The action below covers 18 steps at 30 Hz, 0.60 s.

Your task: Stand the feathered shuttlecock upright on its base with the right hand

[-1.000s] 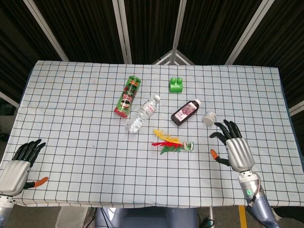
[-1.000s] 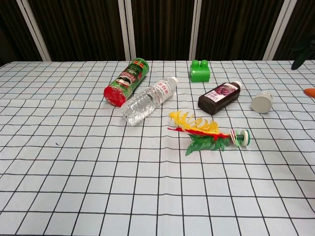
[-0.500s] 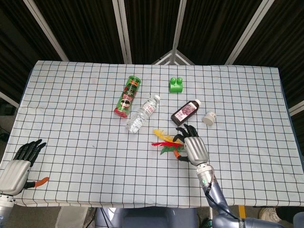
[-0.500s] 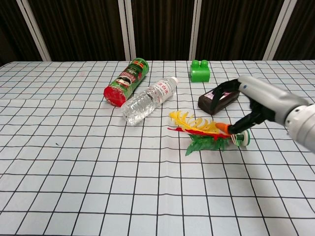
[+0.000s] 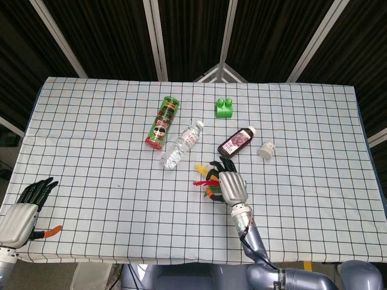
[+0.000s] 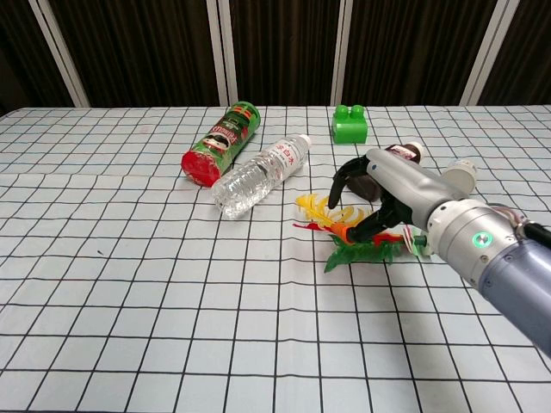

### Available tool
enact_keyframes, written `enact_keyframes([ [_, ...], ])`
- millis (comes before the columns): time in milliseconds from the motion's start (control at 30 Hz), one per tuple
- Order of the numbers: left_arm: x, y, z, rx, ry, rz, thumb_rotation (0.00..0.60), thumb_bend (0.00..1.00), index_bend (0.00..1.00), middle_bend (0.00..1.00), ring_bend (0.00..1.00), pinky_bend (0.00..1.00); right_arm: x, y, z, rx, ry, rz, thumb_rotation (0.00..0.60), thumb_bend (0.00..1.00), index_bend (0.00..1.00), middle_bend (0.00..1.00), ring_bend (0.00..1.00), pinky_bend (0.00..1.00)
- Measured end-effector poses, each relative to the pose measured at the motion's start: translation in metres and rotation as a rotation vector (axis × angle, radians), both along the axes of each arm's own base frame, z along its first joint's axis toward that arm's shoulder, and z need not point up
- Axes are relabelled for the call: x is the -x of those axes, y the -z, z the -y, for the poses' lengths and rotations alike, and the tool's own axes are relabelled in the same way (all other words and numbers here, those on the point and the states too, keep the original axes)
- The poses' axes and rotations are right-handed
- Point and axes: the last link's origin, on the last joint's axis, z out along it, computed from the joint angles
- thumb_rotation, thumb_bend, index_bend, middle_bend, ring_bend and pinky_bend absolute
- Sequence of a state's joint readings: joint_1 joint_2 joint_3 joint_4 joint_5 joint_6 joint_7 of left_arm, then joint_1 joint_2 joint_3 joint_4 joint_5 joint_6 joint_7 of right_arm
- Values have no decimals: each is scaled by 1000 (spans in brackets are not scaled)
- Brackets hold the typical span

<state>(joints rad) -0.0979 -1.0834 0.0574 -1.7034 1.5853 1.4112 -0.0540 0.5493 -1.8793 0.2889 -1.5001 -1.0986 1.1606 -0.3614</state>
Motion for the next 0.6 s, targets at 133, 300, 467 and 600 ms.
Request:
enact_keyframes([
  [133, 0, 0, -1, 0, 0, 5, 600, 0, 0, 0, 0, 0, -5, 9, -1, -4, -11, -3, 600, 383, 498, 225, 0, 0],
  [300, 0, -1, -1, 3, 1, 16, 600, 0, 0, 0, 0, 0, -9, 19, -1, -6, -18, -11, 600, 382, 503, 229, 0, 0],
  [467, -1, -1, -2, 7, 1, 24, 600, 0, 0, 0, 0, 0, -8, 28, -1, -9, -14, -23, 600, 382, 517, 229, 0, 0],
  [600, -1, -1, -2, 7, 4, 20, 600, 0, 0, 0, 0, 0, -8, 34, -3, -6, -8, -17, 600, 423, 532, 232, 0, 0],
])
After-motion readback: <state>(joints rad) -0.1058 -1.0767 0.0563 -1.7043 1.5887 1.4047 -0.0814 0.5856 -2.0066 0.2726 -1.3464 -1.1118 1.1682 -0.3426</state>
